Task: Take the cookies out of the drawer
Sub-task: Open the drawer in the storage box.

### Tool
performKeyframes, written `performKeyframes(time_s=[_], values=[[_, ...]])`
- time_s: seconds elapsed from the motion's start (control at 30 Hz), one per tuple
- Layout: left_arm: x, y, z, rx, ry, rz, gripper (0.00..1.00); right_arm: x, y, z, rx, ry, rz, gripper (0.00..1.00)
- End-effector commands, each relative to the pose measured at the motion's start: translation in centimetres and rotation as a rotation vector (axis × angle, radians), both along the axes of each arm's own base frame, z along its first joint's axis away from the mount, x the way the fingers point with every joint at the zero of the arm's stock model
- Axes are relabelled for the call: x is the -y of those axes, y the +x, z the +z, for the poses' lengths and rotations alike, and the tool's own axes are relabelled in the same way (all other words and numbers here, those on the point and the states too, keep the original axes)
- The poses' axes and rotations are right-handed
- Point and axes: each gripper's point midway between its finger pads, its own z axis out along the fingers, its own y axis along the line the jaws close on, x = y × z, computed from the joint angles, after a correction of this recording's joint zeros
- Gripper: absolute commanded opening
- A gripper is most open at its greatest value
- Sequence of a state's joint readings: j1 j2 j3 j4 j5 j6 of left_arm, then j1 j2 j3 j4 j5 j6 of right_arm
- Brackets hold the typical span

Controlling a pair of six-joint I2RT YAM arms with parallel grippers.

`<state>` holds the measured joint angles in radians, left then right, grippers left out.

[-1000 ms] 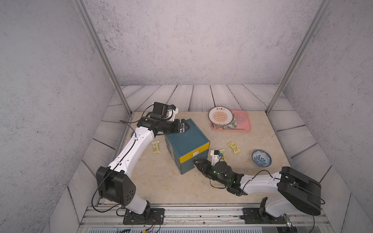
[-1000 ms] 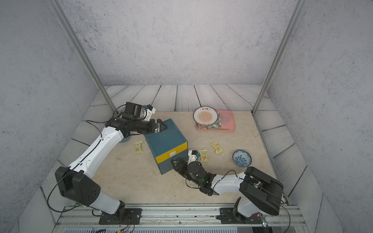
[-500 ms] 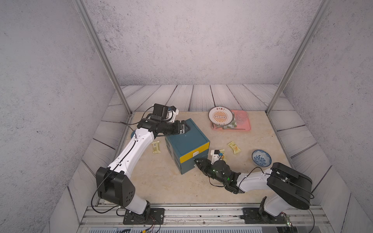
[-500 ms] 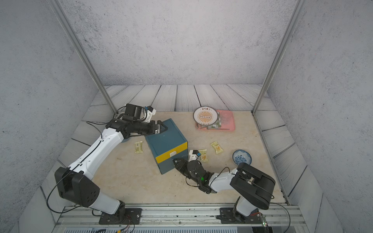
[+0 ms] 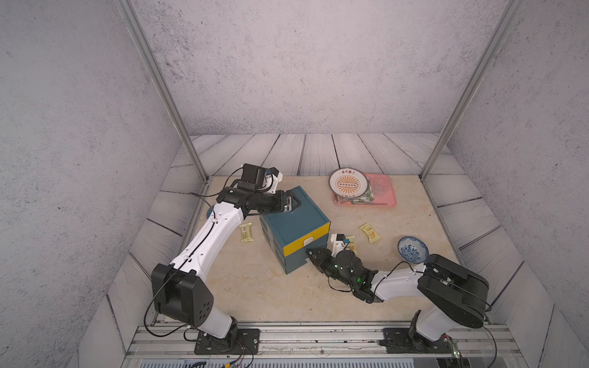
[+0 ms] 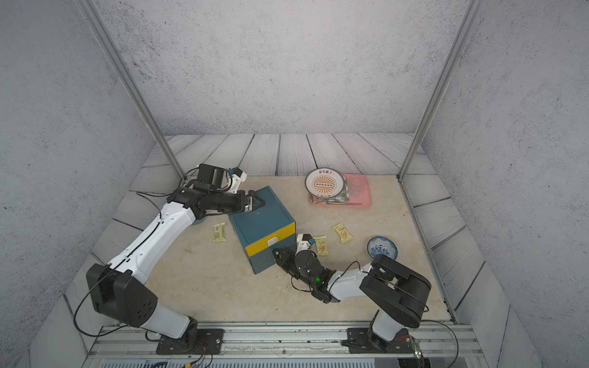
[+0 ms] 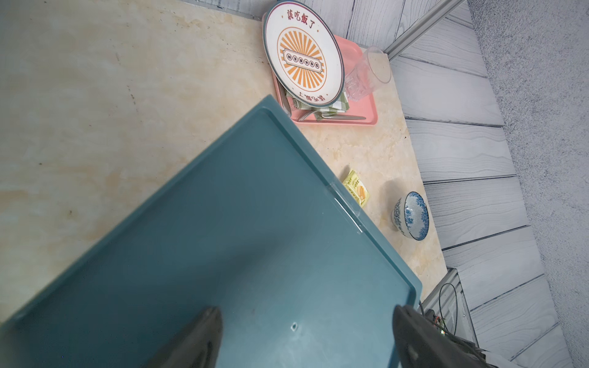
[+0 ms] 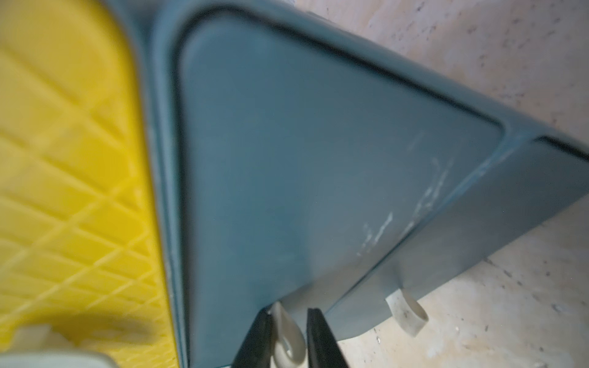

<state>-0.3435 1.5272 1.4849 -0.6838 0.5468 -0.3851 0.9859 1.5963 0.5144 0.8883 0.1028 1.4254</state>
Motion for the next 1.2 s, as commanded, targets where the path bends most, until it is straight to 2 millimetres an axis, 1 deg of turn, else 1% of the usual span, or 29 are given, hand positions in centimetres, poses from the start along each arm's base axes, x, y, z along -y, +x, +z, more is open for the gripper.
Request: performKeyframes(time_s=[0.0,0.13,0.23,0.33,0.4,0.57,0.7,0.8,0.9,1.0,1.17], values=[[0.4,-0.4,-0.5,-0.009,-0.004,-0.031,0.89,-0.1,0.5,0.3,0.007,0.002,-0.007,0.15],[0.5,-0.5,-0.9,-0.017,-0.003,-0.039,0.89,0.2,0.4,0.5,0.001,-0.009,-0.004,0.03],[0.6,-0.3,-1.2,-0.021,-0.004,-0.034,0.89,0.2,-0.1,0.4,-0.014,-0.014,0.024,0.00],[0.6,0.0,-1.5,-0.023,-0.010,-0.022,0.89,0.0,-1.2,0.2,-0.034,-0.013,0.071,0.00],[0.5,0.4,-2.0,-0.029,-0.007,0.003,0.89,0.4,-1.7,0.0,-0.041,-0.009,0.077,0.00],[0.9,1.2,-3.2,-0.048,-0.012,0.025,0.89,2.3,-3.0,-0.5,-0.075,-0.054,0.071,0.00],[1.4,1.3,-4.5,-0.078,-0.003,0.018,0.89,3.6,-4.8,0.1,-0.079,-0.080,0.086,0.00],[1.6,1.3,-5.3,-0.095,0.004,0.017,0.89,5.1,-6.4,-0.4,-0.106,-0.112,0.091,0.00],[1.8,1.3,-5.5,-0.097,0.006,0.017,0.89,6.5,-7.7,-1.2,-0.130,-0.123,0.088,0.00],[2.1,1.2,-5.5,-0.097,0.007,0.010,0.89,7.6,-8.4,-1.8,-0.143,-0.123,0.079,0.00],[2.6,1.0,-5.8,-0.101,0.014,0.005,0.89,7.6,-8.8,-2.0,-0.149,-0.125,0.094,0.00]])
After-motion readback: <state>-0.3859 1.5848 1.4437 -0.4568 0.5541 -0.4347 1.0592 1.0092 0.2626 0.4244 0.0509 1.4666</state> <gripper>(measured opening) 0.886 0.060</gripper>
